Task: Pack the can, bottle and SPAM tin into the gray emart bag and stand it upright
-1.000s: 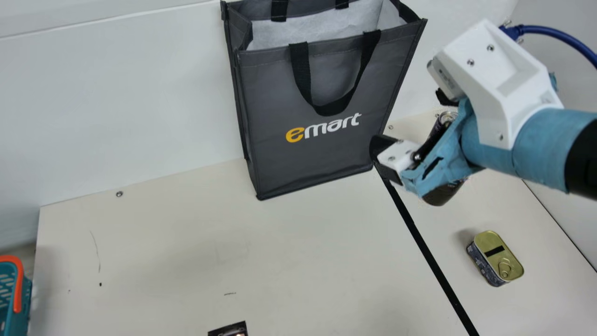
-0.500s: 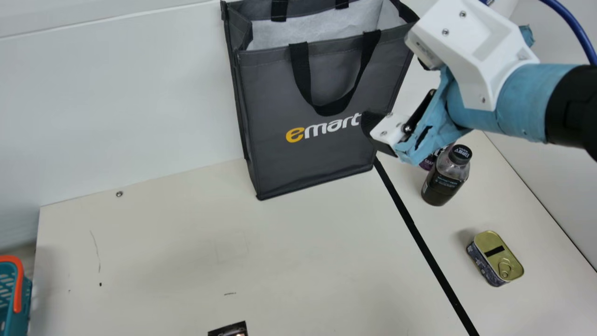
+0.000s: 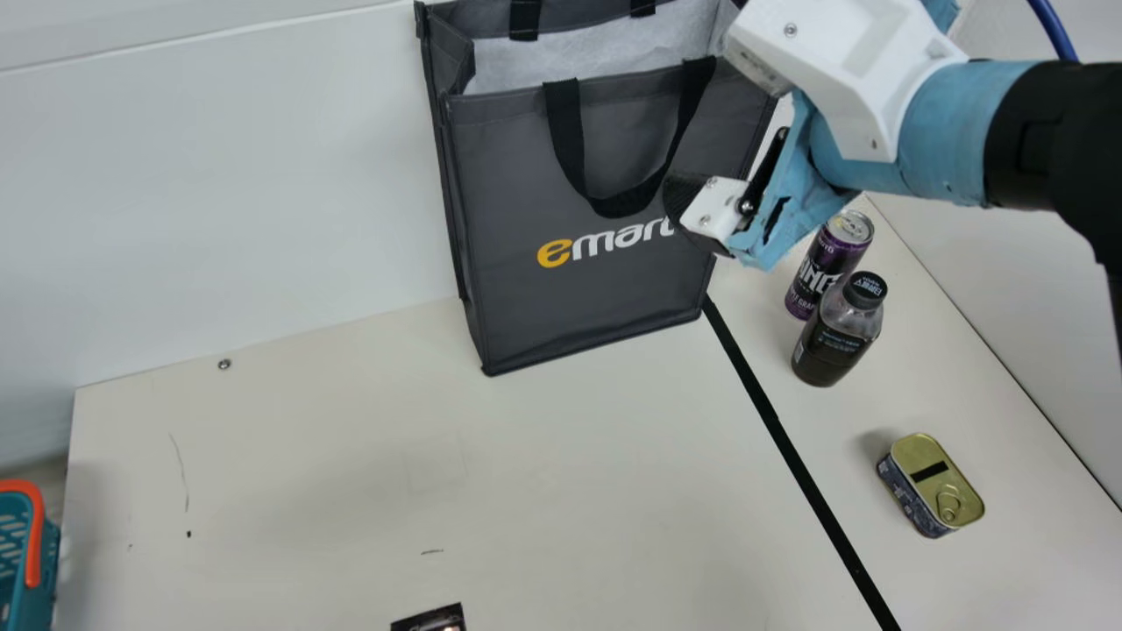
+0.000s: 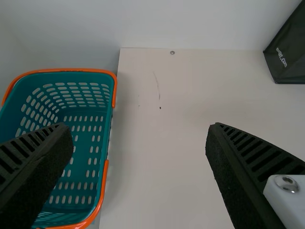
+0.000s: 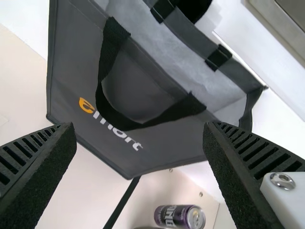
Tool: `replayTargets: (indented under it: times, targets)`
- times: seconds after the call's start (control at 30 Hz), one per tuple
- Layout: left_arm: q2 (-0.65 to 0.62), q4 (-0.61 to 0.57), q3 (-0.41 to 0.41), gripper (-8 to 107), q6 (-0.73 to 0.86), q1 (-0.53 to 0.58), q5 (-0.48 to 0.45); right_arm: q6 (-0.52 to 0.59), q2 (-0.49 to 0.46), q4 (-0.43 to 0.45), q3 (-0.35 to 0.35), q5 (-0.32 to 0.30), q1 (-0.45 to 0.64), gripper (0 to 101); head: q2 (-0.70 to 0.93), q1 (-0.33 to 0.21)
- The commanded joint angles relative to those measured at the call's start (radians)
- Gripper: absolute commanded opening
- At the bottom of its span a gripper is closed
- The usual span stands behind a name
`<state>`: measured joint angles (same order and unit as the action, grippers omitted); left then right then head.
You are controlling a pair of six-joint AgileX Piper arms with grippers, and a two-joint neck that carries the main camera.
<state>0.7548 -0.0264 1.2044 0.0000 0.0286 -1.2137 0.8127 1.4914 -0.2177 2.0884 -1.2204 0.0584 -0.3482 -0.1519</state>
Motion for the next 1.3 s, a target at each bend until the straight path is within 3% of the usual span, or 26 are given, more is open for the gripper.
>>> replayTargets:
  times: [0.0,0.67,1.27]
  targets:
    - [0.000,0.000,0.000,90,0.000,0.000,0.000,0.015,0.012,-0.009,0.012,0.000,0.000,95,-0.001,-0.023]
    - [0.000,0.000,0.000,90,0.000,0.000,0.000,0.175,0.159,-0.089,0.170,0.000,0.008,95,-0.001,-0.023]
    - [0.000,0.000,0.000,90,0.000,0.000,0.000,0.344,0.285,-0.212,0.234,0.000,0.038,95,-0.001,-0.023]
